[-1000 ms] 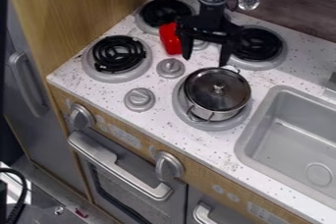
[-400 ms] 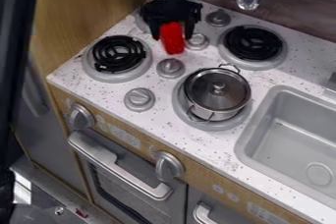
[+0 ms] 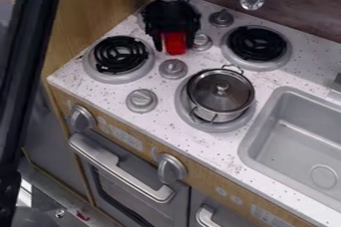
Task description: Move red object to bottom left burner
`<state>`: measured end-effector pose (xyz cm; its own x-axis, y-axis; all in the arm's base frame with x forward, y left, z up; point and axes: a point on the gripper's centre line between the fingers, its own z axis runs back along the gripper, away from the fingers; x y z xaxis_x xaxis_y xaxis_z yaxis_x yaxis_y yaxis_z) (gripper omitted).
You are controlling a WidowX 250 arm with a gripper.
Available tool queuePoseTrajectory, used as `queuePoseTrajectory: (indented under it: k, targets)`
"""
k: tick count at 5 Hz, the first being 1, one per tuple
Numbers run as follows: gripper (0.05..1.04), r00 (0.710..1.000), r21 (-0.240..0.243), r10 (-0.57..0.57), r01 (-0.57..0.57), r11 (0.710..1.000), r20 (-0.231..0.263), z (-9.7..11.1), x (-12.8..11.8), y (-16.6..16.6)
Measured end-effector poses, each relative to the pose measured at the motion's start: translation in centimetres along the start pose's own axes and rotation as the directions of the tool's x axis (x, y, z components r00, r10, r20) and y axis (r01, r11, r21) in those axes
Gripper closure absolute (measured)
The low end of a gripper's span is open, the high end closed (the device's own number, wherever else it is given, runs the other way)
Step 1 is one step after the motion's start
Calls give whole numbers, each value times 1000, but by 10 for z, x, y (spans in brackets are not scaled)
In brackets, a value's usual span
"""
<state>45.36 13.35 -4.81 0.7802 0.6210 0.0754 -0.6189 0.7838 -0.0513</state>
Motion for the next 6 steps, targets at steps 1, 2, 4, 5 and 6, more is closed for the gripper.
queuePoseTrajectory:
  k: [1,2,4,5,6]
  targets:
    - [137,1000,-8,7,-7,1000,-20,-7,-4,-1]
    - [333,1000,28,-23,23,999,-6,-9,-5,5]
    - [335,963,81,-226,215,973,151,41,6,25]
    - [335,933,110,-327,313,943,149,54,-7,57]
    - [335,929,124,-342,326,937,141,59,-16,89]
